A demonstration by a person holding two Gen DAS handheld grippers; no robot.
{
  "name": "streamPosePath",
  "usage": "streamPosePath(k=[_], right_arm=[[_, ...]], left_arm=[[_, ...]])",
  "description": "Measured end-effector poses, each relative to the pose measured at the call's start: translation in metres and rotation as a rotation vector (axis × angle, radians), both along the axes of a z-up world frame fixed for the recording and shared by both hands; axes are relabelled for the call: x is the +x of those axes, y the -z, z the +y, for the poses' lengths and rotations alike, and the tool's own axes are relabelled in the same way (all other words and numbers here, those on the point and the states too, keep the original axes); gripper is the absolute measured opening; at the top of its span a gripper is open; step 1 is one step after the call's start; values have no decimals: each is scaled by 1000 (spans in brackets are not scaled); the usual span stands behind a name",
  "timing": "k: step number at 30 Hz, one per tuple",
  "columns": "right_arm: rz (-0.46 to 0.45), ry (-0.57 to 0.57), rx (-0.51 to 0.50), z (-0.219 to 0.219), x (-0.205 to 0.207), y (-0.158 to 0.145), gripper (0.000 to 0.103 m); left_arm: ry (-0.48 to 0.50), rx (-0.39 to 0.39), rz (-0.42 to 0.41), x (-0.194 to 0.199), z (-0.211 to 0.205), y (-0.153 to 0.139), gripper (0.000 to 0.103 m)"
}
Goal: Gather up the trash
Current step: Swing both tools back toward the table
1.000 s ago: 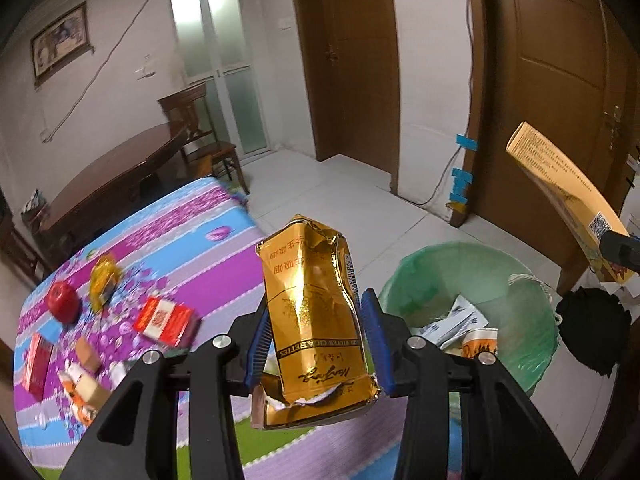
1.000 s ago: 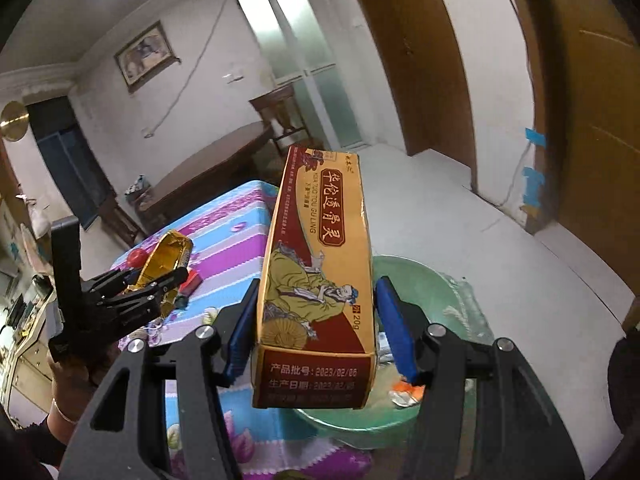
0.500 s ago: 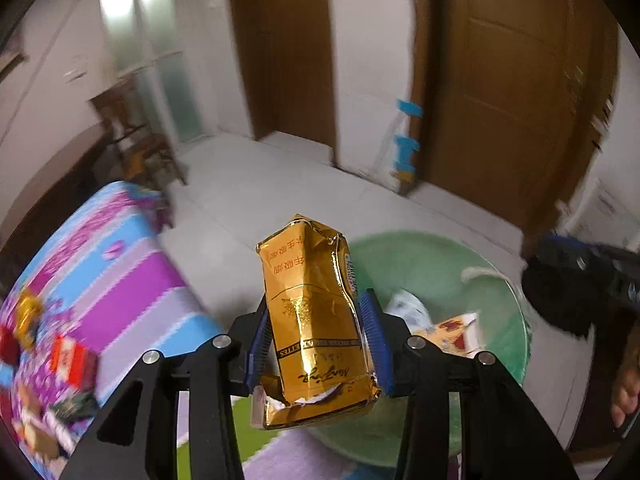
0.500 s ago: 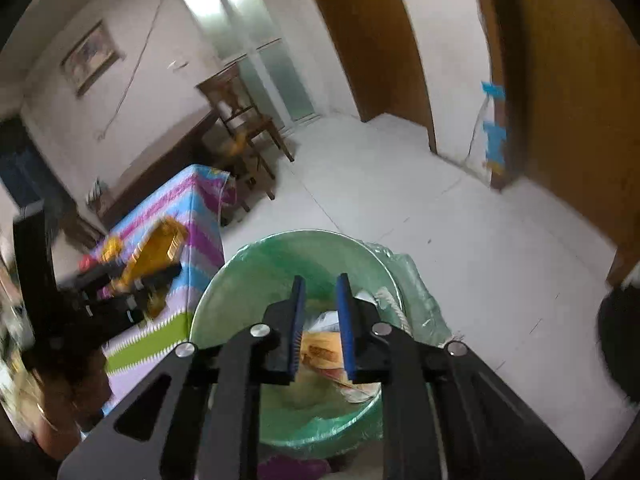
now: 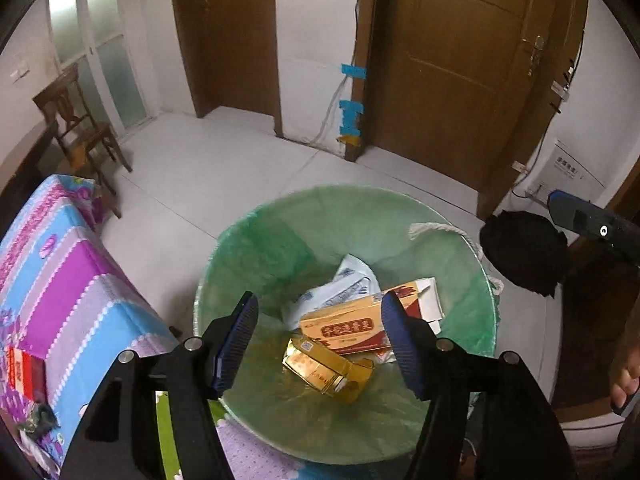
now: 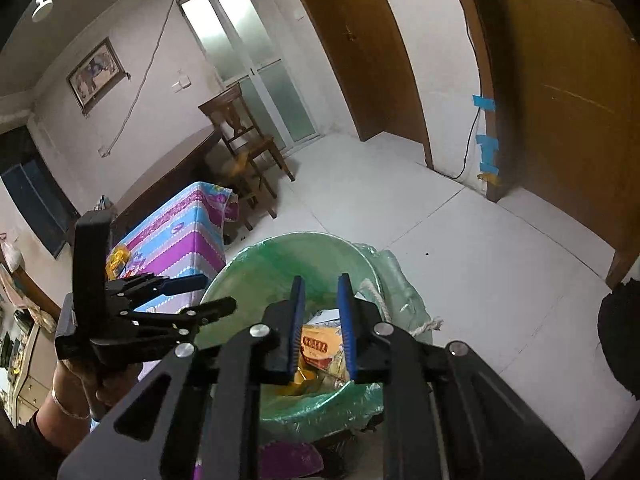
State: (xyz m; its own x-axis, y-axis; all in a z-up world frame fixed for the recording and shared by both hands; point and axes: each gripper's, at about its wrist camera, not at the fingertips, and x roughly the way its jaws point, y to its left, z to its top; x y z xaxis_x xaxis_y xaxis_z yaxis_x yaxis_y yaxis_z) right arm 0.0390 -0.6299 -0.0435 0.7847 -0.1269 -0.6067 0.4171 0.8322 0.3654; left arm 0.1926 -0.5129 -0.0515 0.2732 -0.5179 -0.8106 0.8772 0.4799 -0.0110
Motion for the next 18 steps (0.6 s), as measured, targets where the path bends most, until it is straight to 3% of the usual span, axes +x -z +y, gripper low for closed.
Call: streamPosePath(k=[6, 12, 15, 18], right_arm=[[-17, 10, -41, 14, -8, 5, 16], [-116, 5, -127, 50, -13, 1, 16], [-167, 0, -191, 73, -12, -1, 21], [-248, 4, -255, 101, -12, -5, 34]], left_arm=[[-110, -43, -69, -10, 34, -11, 65], [-264, -73, -118, -16, 87, -11, 60], [-317, -91, -148, -19, 118, -12, 60], [-377, -107, -173, -23, 160, -16, 60]])
